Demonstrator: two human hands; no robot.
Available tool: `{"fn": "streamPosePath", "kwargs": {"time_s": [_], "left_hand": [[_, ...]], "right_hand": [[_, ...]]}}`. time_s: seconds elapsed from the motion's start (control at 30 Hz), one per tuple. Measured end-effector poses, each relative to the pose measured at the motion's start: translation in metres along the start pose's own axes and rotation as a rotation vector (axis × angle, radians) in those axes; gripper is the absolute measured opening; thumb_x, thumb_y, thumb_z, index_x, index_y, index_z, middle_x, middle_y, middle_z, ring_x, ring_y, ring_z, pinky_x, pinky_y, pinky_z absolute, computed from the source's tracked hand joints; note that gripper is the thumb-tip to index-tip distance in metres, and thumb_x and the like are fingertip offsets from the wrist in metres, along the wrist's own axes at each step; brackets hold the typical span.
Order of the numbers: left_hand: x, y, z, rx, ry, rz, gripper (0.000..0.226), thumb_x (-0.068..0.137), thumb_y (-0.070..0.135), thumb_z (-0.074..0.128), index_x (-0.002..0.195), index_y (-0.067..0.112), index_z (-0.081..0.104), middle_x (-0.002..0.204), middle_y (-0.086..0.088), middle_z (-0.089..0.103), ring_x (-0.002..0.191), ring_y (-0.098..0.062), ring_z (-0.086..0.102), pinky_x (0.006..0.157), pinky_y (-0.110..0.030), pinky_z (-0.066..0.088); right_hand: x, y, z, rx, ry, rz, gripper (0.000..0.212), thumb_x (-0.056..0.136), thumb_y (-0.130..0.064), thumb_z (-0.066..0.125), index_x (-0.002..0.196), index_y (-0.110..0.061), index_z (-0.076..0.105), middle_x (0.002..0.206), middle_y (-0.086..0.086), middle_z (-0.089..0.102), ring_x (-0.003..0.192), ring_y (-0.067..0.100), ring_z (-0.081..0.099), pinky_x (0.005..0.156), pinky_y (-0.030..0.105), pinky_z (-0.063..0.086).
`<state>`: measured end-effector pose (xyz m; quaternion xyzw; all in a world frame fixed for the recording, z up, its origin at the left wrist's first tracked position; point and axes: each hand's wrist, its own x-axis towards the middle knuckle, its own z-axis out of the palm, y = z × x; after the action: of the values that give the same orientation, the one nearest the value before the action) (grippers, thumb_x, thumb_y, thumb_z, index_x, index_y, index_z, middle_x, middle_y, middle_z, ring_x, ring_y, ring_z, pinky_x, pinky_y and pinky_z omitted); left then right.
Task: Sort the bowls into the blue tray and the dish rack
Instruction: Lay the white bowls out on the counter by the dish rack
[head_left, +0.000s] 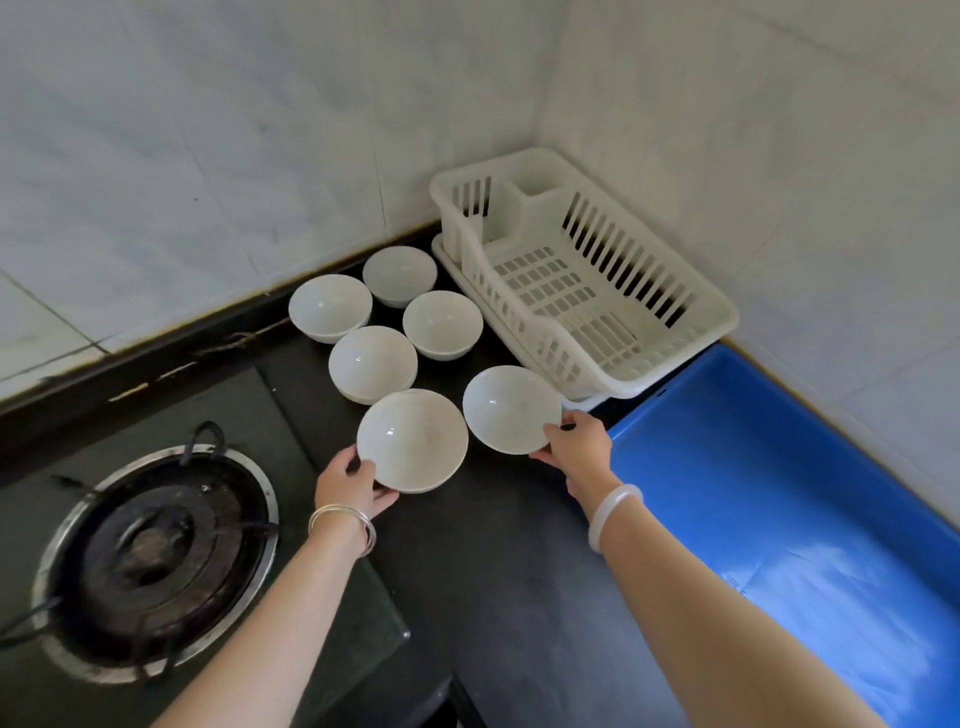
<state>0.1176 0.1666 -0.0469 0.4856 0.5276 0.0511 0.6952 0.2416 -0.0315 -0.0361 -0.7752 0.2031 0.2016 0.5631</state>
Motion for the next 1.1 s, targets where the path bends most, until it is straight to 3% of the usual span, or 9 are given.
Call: {"fn": "streamPosePath", "kwargs": {"time_s": [0.1, 0.33, 0.5, 0.63, 0.83, 0.93, 1.1], "left_hand": [[0.001, 0.0, 0.003, -0.004, 0.013, -0.004, 0.042, 0.091, 0.001, 0.044, 0.132, 0.01, 0.047, 0.138, -0.017, 0.046, 0.111, -0.045, 0.056, 0.079, -0.045, 0.053], [0.002, -0.001, 0.01, -0.027, 0.056, -0.022, 0.04, 0.091, 0.002, 0.047, 0.129, 0.015, 0.049, 0.137, -0.014, 0.046, 0.112, -0.042, 0.056, 0.079, -0.046, 0.054], [0.0, -0.003, 0.011, -0.05, 0.043, -0.03, 0.039, 0.092, 0.004, 0.047, 0.128, 0.017, 0.05, 0.137, -0.011, 0.047, 0.116, -0.04, 0.054, 0.081, -0.046, 0.054], [-0.003, -0.008, 0.009, -0.128, 0.014, -0.063, 0.04, 0.092, 0.01, 0.049, 0.132, 0.018, 0.046, 0.131, -0.012, 0.05, 0.103, -0.033, 0.06, 0.076, -0.039, 0.054], [-0.007, -0.014, 0.014, -0.235, 0.015, -0.071, 0.035, 0.093, 0.011, 0.046, 0.128, 0.012, 0.05, 0.128, -0.016, 0.053, 0.096, -0.029, 0.059, 0.076, -0.037, 0.053], [-0.008, -0.014, 0.017, -0.247, 0.038, -0.078, 0.035, 0.093, 0.01, 0.046, 0.128, 0.013, 0.05, 0.13, -0.015, 0.051, 0.101, -0.033, 0.058, 0.074, -0.038, 0.053], [-0.008, -0.017, 0.018, -0.223, 0.083, -0.053, 0.034, 0.092, 0.01, 0.048, 0.126, 0.013, 0.046, 0.13, -0.018, 0.05, 0.093, -0.031, 0.06, 0.072, -0.038, 0.054]], "right_hand": [[0.007, -0.001, 0.004, 0.02, 0.01, 0.014, 0.019, 0.09, -0.004, 0.056, 0.107, -0.009, 0.055, 0.113, 0.005, 0.049, 0.098, 0.029, 0.062, 0.049, 0.022, 0.057], [0.017, 0.002, 0.011, 0.07, 0.01, 0.033, 0.015, 0.089, -0.005, 0.057, 0.1, -0.016, 0.054, 0.112, 0.004, 0.053, 0.095, 0.026, 0.061, 0.061, 0.028, 0.059], [0.022, 0.005, 0.015, 0.104, 0.011, 0.037, 0.018, 0.089, -0.007, 0.058, 0.104, -0.015, 0.055, 0.11, 0.002, 0.053, 0.095, 0.025, 0.061, 0.051, 0.023, 0.058], [0.025, 0.008, 0.017, 0.117, -0.005, 0.056, 0.022, 0.09, -0.008, 0.057, 0.111, -0.016, 0.055, 0.109, 0.0, 0.052, 0.092, 0.023, 0.061, 0.052, 0.023, 0.058], [0.03, 0.008, 0.021, 0.22, -0.046, 0.152, 0.031, 0.094, -0.009, 0.052, 0.124, -0.012, 0.053, 0.118, 0.007, 0.057, 0.076, 0.016, 0.065, 0.07, 0.032, 0.06], [0.031, 0.008, 0.024, 0.246, -0.037, 0.151, 0.028, 0.094, -0.008, 0.052, 0.122, -0.012, 0.055, 0.118, 0.007, 0.058, 0.073, 0.014, 0.065, 0.065, 0.029, 0.06], [0.032, 0.006, 0.026, 0.267, -0.04, 0.15, 0.028, 0.094, -0.008, 0.052, 0.122, -0.011, 0.055, 0.123, 0.009, 0.057, 0.076, 0.015, 0.065, 0.065, 0.029, 0.06]]}}
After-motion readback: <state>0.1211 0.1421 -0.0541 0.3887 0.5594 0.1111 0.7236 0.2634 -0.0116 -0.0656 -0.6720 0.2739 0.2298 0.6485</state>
